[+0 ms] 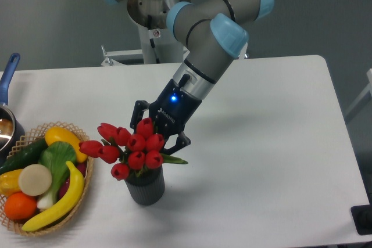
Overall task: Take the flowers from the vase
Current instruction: 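Lift the tulip bunch straight up out of the dark vase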
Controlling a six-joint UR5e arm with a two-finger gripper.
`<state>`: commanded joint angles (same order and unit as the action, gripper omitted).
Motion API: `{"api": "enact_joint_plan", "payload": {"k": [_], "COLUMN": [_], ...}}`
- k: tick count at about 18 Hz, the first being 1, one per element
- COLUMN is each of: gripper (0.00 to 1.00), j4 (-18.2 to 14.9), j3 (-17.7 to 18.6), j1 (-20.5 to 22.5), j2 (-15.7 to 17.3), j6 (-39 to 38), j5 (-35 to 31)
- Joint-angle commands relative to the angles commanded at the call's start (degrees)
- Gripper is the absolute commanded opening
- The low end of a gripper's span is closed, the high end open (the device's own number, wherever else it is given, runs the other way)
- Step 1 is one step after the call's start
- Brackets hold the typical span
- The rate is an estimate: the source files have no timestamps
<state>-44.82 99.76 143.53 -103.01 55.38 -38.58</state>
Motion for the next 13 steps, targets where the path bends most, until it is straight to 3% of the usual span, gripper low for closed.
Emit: {"api": "enact_joint_plan", "payload": {"k": [13], "gripper": [0.46], "j4": [0.0], "j3": [-1.7], "j1": [0.1], "j2": [2.4], "j6": [-4.0], "j5": [6.1]}}
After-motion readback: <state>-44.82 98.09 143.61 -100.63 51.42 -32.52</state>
